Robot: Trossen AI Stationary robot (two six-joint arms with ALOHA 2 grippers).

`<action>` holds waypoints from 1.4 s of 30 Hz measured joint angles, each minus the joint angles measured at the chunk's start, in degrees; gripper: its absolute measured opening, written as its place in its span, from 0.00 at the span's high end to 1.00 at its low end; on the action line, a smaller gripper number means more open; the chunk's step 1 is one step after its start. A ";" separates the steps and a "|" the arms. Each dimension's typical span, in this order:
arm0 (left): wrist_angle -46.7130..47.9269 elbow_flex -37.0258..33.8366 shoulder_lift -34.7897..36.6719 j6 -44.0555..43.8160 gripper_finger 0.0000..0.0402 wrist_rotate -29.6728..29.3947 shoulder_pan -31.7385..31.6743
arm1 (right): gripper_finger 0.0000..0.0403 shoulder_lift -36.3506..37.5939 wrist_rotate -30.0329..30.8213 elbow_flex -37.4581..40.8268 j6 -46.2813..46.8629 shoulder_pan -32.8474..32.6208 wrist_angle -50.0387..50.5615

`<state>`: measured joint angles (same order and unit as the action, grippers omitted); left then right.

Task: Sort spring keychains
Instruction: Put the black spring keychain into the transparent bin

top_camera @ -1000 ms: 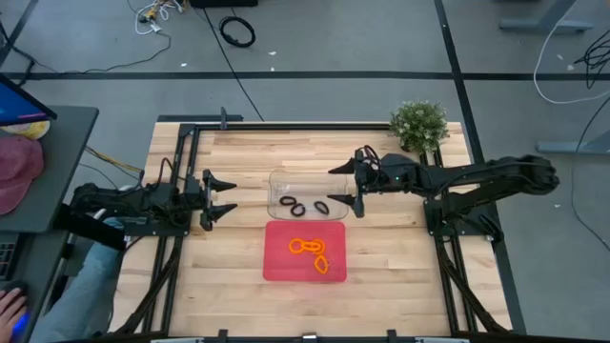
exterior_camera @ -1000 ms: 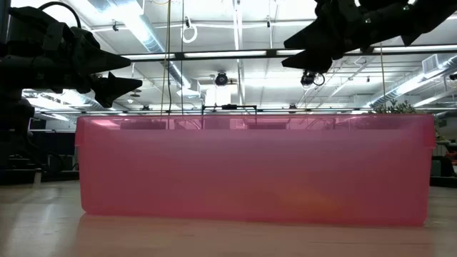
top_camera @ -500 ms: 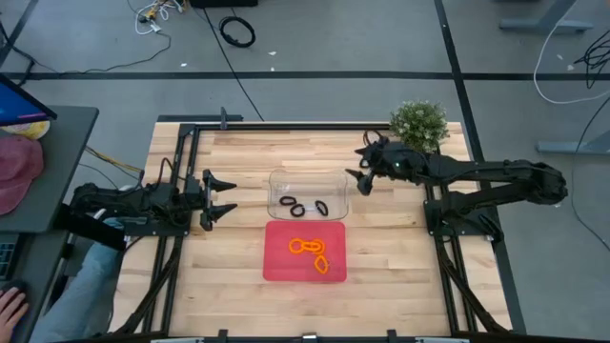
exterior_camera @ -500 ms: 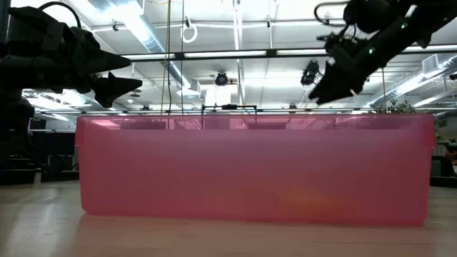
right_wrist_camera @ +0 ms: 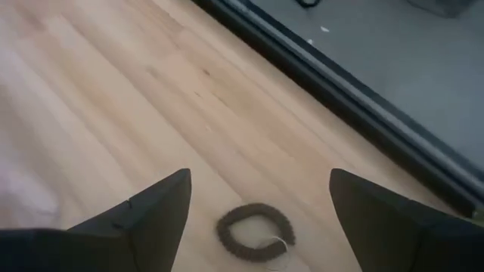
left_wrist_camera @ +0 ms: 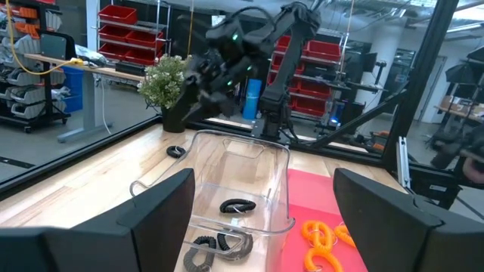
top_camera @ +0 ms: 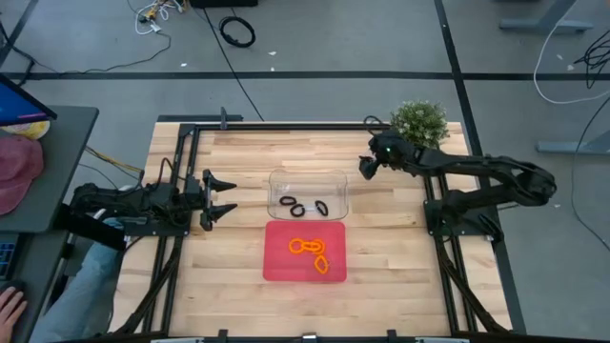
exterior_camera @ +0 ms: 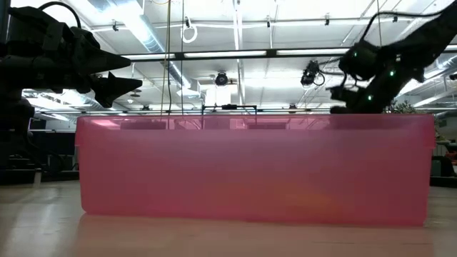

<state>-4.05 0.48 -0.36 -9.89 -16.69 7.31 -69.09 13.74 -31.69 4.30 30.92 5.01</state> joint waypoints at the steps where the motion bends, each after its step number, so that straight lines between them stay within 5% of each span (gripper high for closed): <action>1: 0.00 0.01 0.00 0.00 0.20 0.00 0.00 | 0.21 -1.08 -0.52 0.80 0.04 1.02 -1.79; 11: 0.00 0.01 0.00 0.00 0.20 0.00 0.00 | 0.24 -19.07 -6.19 1.79 -1.97 6.60 -8.25; 13: -0.02 0.01 0.00 0.00 0.20 0.00 0.00 | 0.35 -20.90 -6.81 0.18 -3.67 6.88 -5.84; 17: -0.01 0.01 0.00 0.00 0.20 -0.01 0.00 | 0.87 -18.52 -5.95 -3.24 -9.25 5.38 4.36; 20: -0.02 0.01 0.00 0.00 0.20 0.00 0.00 | 0.97 -12.04 0.61 -2.89 -8.38 1.64 3.84; 24: -0.01 0.01 0.00 0.00 0.20 0.00 0.00 | 0.99 -0.83 6.58 -1.25 -9.83 -4.17 -4.76; 30: -0.02 0.01 0.00 0.00 0.20 0.00 0.00 | 1.00 11.94 -8.97 4.69 -9.60 -9.35 -21.85; 35: -0.02 0.01 0.00 0.00 0.20 0.00 0.00 | 1.00 14.99 -23.43 7.09 -5.43 -10.45 -31.89; 42: -0.02 0.03 0.00 0.00 0.20 0.00 0.00 | 1.00 12.44 -27.82 7.31 -3.75 -14.22 -38.39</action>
<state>-4.08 0.51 -0.36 -9.89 -16.69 7.31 -56.65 -14.08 -24.38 0.55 16.70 -33.38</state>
